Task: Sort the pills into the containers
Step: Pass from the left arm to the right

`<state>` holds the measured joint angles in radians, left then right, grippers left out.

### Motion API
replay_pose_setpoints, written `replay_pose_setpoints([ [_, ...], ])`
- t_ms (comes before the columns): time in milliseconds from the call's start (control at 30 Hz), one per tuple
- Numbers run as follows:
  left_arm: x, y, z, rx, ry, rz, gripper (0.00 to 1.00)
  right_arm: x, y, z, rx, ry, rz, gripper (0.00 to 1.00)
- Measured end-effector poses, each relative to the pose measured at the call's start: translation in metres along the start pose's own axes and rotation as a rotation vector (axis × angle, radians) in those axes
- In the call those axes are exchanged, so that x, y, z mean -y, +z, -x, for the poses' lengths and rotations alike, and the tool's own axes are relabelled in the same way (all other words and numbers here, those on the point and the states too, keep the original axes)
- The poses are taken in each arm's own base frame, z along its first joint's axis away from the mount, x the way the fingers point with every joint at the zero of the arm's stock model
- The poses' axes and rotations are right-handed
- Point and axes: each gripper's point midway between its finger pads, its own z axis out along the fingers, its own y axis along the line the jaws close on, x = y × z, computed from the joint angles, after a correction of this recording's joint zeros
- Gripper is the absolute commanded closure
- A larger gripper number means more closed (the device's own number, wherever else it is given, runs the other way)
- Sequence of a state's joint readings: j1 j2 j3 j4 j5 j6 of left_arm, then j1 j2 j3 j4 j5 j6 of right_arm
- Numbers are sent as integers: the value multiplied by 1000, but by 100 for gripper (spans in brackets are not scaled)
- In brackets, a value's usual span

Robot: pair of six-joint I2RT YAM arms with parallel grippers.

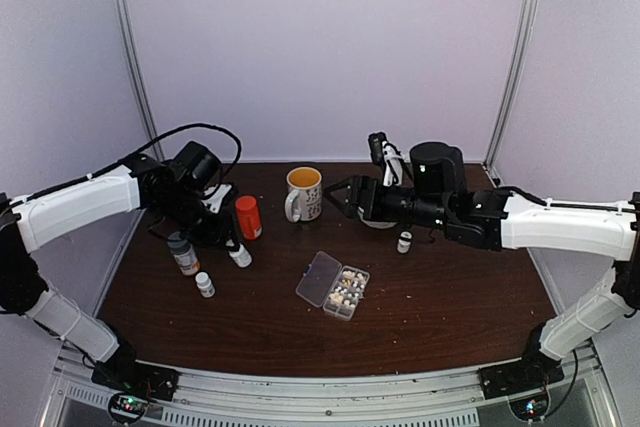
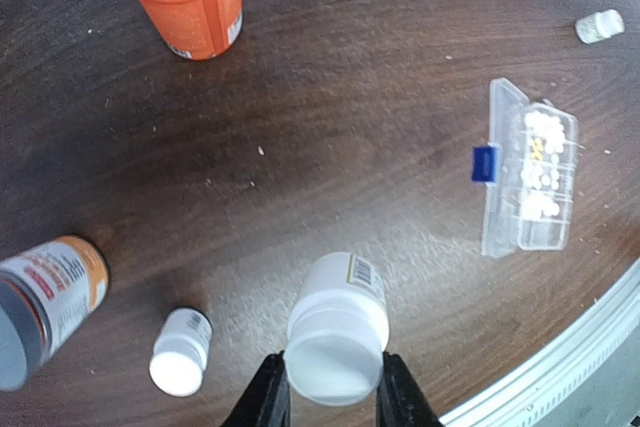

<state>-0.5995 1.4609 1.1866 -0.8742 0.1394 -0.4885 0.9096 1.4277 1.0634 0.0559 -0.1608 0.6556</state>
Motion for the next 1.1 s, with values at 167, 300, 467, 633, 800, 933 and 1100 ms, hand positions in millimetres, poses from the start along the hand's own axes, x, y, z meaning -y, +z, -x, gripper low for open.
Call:
replay_pose_setpoints([
  [167, 8, -26, -6, 53, 20, -34, 89, -9, -12, 0, 78, 28, 109, 19],
  [300, 23, -47, 15, 114, 53, -73, 89, -19, -8, -12, 25, 46, 192, 13],
  [467, 51, -65, 34, 180, 88, -196, 89, -44, -13, -6, 19, 56, 312, 13],
  [633, 79, -74, 40, 202, 105, -348, 89, -73, -19, 4, 52, 31, 406, 12],
  [800, 106, -91, 47, 229, 96, -491, 88, -89, -24, 6, 70, -14, 460, 13],
  [933, 129, -121, 49, 281, 110, -617, 88, -98, -28, 9, 79, -57, 478, 15],
  [1100, 149, -170, 47, 377, 149, -765, 89, -112, -42, 13, 116, -82, 527, 17],
])
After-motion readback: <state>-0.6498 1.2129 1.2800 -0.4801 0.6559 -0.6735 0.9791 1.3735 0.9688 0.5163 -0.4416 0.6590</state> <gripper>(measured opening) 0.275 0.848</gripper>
